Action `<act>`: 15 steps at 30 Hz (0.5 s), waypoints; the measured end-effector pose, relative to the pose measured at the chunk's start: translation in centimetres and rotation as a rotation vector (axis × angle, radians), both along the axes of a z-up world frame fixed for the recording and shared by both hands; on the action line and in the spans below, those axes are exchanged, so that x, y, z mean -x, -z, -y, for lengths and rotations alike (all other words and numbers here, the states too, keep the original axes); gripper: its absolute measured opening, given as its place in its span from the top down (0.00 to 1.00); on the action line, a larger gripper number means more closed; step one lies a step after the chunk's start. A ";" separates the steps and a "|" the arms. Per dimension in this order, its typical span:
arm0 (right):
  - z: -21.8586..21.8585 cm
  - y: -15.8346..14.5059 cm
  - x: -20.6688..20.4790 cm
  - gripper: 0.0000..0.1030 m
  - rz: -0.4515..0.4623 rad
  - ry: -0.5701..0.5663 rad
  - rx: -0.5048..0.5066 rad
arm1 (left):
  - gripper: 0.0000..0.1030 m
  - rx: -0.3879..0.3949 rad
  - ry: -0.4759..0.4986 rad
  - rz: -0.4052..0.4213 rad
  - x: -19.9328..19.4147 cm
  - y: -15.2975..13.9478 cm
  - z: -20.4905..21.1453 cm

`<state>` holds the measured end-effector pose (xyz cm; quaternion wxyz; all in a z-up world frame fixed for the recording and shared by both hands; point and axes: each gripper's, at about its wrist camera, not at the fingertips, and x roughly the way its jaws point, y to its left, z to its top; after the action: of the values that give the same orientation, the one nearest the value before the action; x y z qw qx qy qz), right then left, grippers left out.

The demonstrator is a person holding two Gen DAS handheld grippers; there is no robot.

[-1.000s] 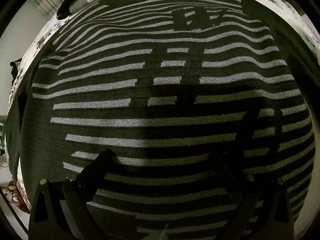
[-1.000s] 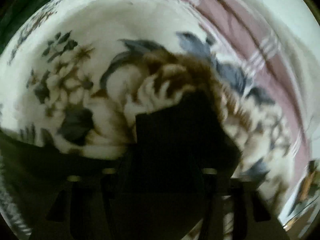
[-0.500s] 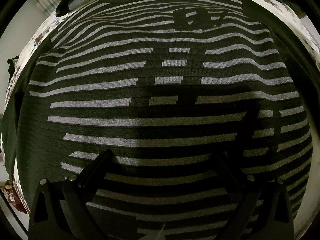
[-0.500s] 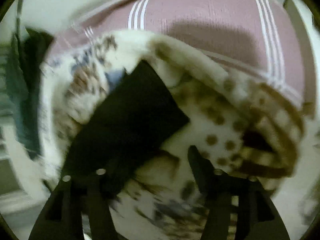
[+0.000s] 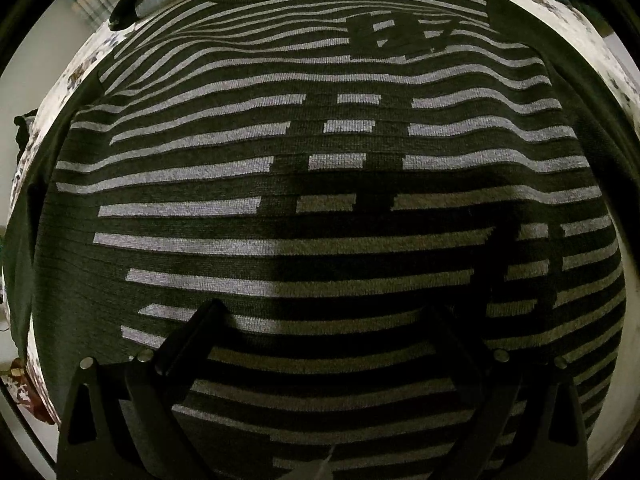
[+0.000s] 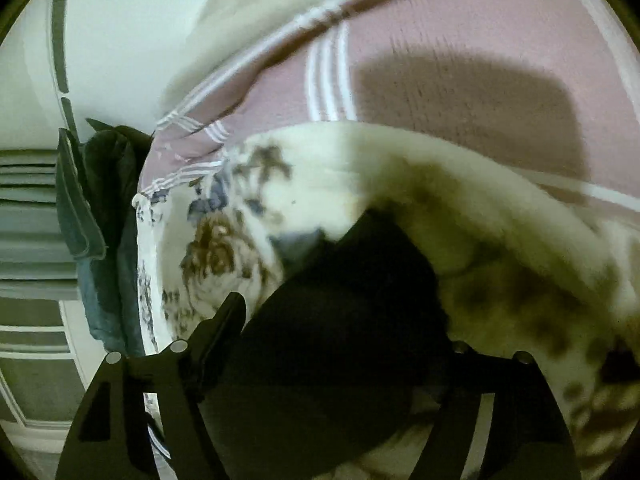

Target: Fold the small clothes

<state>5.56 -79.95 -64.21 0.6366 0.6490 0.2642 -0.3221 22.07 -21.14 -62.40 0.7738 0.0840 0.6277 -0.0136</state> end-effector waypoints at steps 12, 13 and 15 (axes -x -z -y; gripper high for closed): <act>0.9 -11.1 -2.1 0.90 0.031 -0.048 0.173 | 0.00 0.102 -0.059 0.019 -0.2 -2.5 -2.5; 1.1 -12.6 -3.4 0.91 0.031 -0.059 0.204 | 0.00 0.113 -0.073 0.027 -0.2 -2.8 -3.1; 1.4 -15.7 -4.9 0.91 0.029 -0.093 0.252 | 0.00 0.135 -0.097 0.040 -0.3 -3.3 -4.4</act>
<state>10.43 -81.30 -48.47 0.7311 0.5554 0.2424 -0.3134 22.39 -16.72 -59.09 0.7899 0.0011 0.6129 -0.0167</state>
